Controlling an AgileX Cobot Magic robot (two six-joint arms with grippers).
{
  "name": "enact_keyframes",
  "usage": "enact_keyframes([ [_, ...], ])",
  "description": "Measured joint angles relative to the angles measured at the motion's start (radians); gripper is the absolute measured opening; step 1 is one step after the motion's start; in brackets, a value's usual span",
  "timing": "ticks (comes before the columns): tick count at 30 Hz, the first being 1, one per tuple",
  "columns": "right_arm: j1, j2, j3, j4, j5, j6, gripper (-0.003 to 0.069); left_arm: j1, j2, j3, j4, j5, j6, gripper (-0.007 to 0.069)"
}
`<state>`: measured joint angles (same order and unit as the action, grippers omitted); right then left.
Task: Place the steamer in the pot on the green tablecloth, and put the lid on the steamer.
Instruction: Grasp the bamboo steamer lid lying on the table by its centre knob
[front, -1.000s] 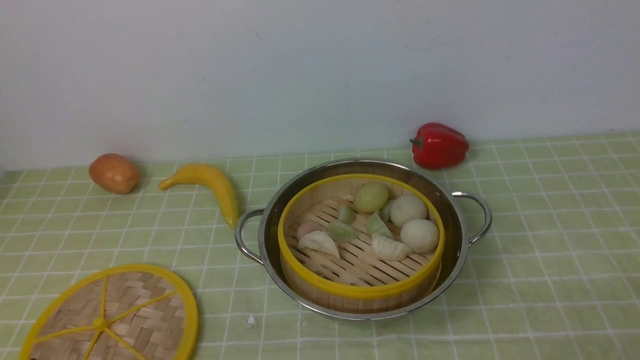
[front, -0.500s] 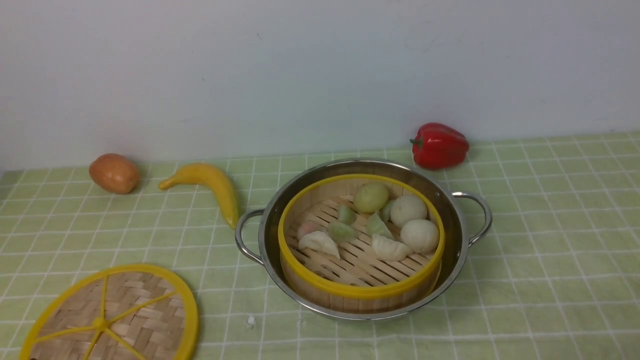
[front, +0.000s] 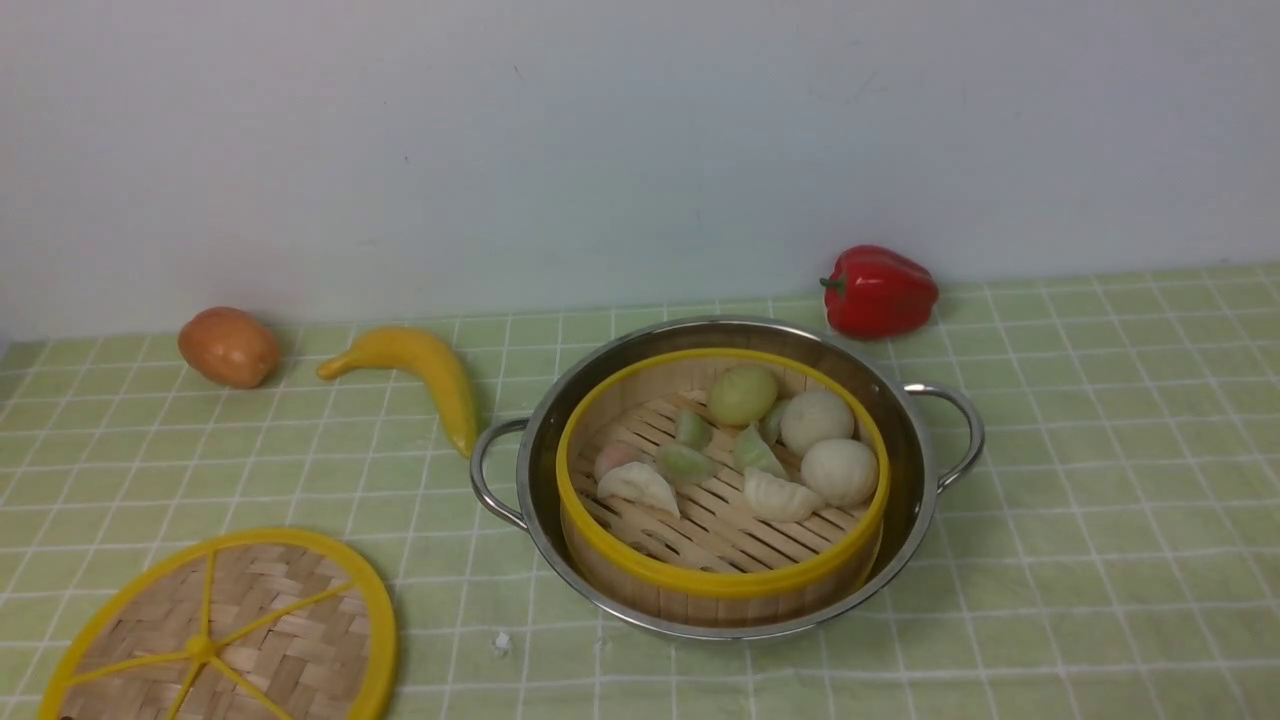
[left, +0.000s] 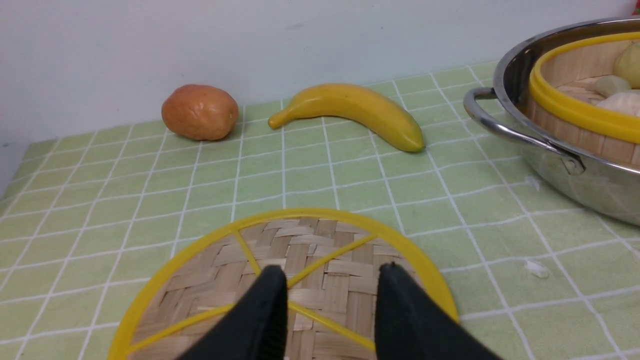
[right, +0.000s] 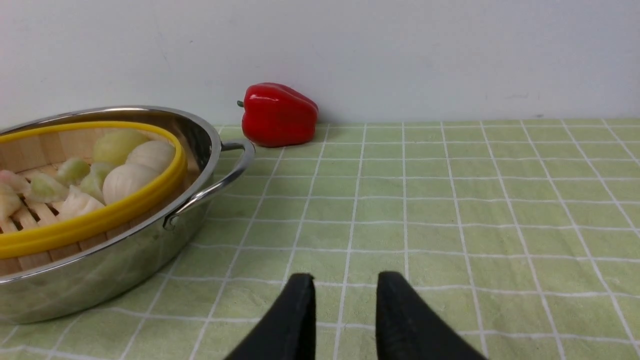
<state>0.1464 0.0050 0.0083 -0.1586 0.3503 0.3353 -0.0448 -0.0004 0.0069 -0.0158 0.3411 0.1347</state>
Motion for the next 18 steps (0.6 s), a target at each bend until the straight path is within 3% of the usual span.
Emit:
enact_keyframes([
  [10, 0.000, 0.000, 0.000, 0.000, 0.000, 0.000, 0.0242, 0.000, 0.000, 0.000, -0.008, -0.014, -0.006, 0.0243],
  [18, 0.000, 0.000, 0.000, 0.000, 0.000, 0.000, 0.0243, 0.000, 0.000, 0.000, -0.121, -0.215, -0.051, 0.0243],
])
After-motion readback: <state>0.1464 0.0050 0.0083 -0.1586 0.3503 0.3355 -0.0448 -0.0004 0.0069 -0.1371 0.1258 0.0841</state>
